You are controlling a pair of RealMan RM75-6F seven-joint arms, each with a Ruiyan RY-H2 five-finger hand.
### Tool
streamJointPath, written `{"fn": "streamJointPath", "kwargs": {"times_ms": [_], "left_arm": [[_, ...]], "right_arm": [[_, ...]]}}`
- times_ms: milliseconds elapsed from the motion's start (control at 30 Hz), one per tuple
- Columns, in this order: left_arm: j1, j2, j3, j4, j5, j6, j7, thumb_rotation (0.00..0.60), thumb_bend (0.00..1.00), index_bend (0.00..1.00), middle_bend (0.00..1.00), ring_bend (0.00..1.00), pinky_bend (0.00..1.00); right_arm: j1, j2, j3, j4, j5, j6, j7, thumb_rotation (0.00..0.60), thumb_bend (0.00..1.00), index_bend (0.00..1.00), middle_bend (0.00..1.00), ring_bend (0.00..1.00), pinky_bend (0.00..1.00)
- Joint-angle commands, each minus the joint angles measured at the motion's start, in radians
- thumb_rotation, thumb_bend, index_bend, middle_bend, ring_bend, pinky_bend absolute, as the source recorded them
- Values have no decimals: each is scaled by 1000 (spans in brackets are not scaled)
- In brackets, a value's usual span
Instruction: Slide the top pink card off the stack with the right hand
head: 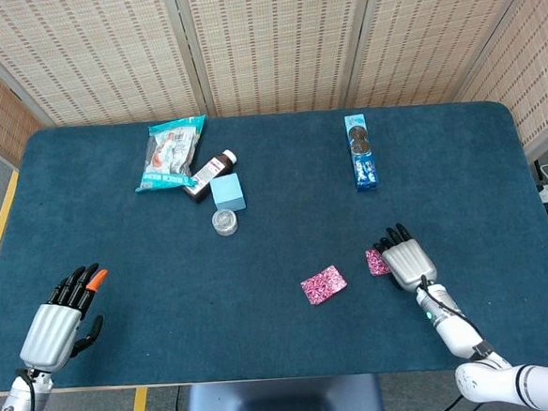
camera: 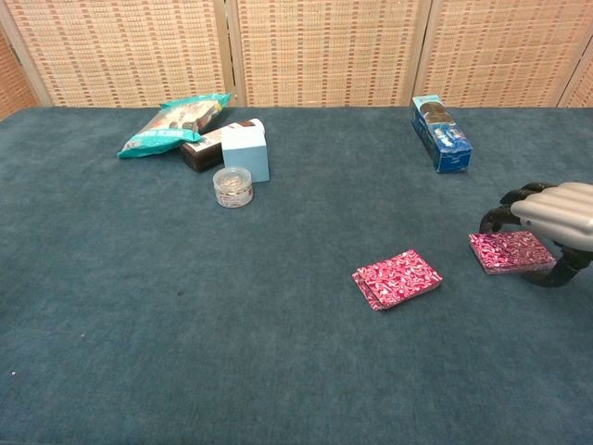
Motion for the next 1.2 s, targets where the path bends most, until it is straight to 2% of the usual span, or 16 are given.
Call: {"fn": "streamJointPath", "kwargs": {"times_ms": [33,800,1200], "left_arm": [[0,1,0,0,1,1,-1,600,485,0,0,34,175],[0,2,0,0,2,2,0,600,485,0,0,34,175],[1,2,1,3,3,4,-5,600,485,0,0,34,175]], "right_arm": [[-1,1,1,-5,-1,1,-4,600,266,244,222,72,0],[-7,-12,9,-2,0,3,-18,600,266,376,314,147,0],[-16,-19,15,-2,-20,32,-24,600,266,556,413,283,73]]}}
